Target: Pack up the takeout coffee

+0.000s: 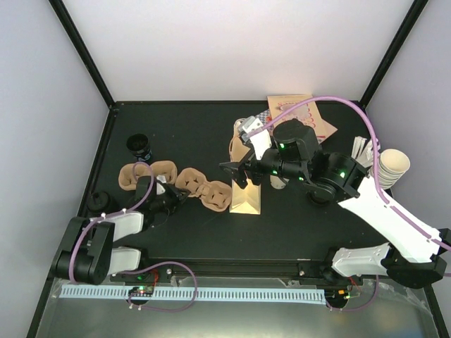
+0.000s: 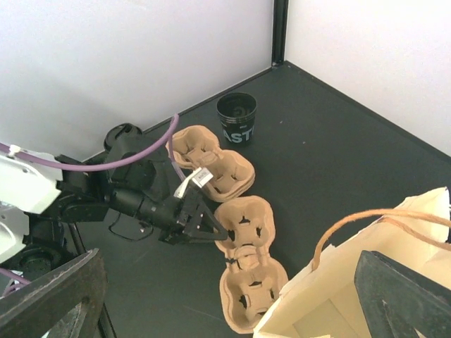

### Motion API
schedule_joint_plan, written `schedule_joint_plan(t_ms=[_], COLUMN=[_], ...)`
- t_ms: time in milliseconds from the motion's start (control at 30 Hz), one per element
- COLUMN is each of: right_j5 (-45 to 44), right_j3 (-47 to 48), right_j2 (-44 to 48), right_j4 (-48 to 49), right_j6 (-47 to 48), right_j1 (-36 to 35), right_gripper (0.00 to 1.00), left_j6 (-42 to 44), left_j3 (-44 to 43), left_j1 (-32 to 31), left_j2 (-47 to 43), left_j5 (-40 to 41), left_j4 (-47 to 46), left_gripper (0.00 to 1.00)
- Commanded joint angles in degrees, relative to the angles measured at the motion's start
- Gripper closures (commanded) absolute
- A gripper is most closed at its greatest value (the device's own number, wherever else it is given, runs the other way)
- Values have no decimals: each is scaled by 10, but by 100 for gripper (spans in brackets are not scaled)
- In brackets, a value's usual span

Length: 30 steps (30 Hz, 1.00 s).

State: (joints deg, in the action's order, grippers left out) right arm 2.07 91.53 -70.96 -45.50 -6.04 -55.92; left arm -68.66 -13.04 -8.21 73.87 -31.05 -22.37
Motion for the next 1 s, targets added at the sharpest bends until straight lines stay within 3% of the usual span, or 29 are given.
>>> schedule_joint_plan(t_ms=[0,333,667,833,967], right_j5=[-7,4,-7,-84,-74], right_j3=[-16,-11,19,27,8], right_j2=[9,-29,-65,-113,-123], right_j4=[8,-24,-52,-58,-33], right_j6=[3,9,59,103,134], right_j1=[-4,-4,-59,-108,-110], right_gripper=[2,2,1,1,0], left_j6=[48,182,263,290,338], left_j3=[-27,-77,-113,-124,-154], left_j1=[5,13,15,14,9], left_j2=[-60,-184,-232,-213,-179], left_j5=[24,29,-16,-58,-63], left_j4=[85,363,487,497,538], left_gripper=[93,98,96,95,94])
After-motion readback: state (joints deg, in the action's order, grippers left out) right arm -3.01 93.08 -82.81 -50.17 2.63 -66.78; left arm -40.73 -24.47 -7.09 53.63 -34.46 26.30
